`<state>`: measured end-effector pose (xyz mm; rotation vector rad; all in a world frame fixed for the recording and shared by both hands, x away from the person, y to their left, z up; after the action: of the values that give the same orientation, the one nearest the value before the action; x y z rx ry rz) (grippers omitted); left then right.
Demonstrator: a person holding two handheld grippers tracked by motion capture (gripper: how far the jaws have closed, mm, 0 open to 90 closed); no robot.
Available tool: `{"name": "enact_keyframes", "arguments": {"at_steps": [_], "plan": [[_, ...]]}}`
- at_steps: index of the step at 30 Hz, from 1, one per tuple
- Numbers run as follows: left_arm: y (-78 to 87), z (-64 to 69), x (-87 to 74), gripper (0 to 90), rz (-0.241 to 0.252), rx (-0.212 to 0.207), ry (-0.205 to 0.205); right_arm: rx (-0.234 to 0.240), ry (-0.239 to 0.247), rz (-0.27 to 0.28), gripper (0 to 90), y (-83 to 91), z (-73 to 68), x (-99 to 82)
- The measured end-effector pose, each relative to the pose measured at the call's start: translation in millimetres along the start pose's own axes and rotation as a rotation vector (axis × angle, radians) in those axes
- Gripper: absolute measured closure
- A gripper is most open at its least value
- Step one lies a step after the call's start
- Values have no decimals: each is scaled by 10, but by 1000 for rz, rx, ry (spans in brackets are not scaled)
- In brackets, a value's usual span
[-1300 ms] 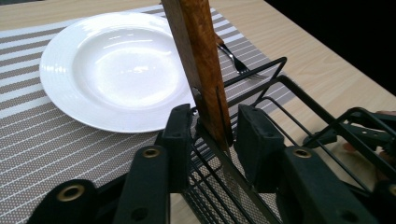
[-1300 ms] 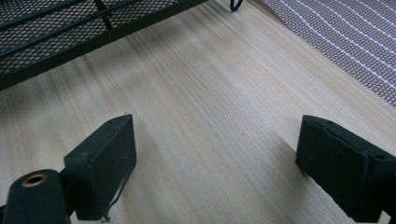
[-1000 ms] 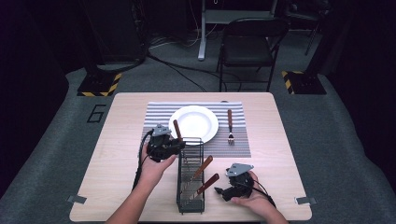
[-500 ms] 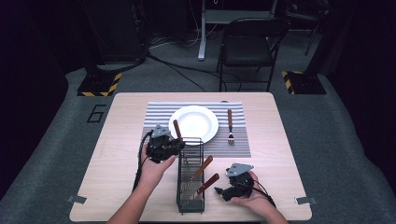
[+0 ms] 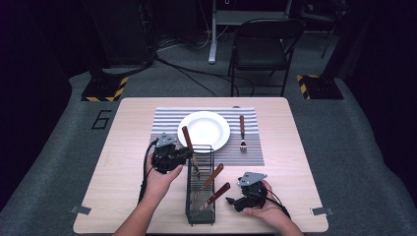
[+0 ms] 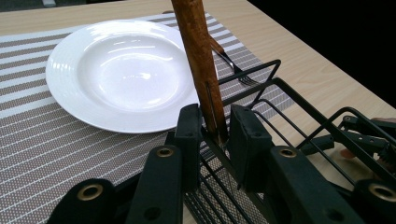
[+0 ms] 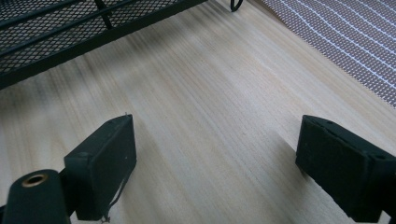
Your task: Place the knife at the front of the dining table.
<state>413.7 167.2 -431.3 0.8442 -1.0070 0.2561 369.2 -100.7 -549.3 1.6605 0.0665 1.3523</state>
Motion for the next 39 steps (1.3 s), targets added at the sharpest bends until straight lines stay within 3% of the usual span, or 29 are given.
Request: {"name": "enact_keyframes", "arguments": {"at_steps": [17, 24, 34, 39], "plan": [[12, 21, -23, 769, 20, 4, 40, 0, 0, 0, 114, 0, 0, 0], [-37, 14, 2, 758, 36, 6, 88, 0, -1, 0, 113, 0, 0, 0], [-40, 27, 4, 776, 54, 17, 80, 0, 1, 0, 114, 0, 1, 0], [-37, 14, 37, 714, 78, 5, 94, 1, 0, 0, 113, 0, 1, 0]]}}
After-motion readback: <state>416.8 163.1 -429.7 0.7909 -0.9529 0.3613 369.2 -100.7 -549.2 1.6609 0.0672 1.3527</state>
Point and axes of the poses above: each handheld gripper's, and its own axes: y roughly backward along the jaws, x roughly out of its top, z roughly to its right, the point moved 3 cm from there along -y, roughly forward along the jaws, and after that the axes turned 6 degrees about -x, right-handed, at the moved point
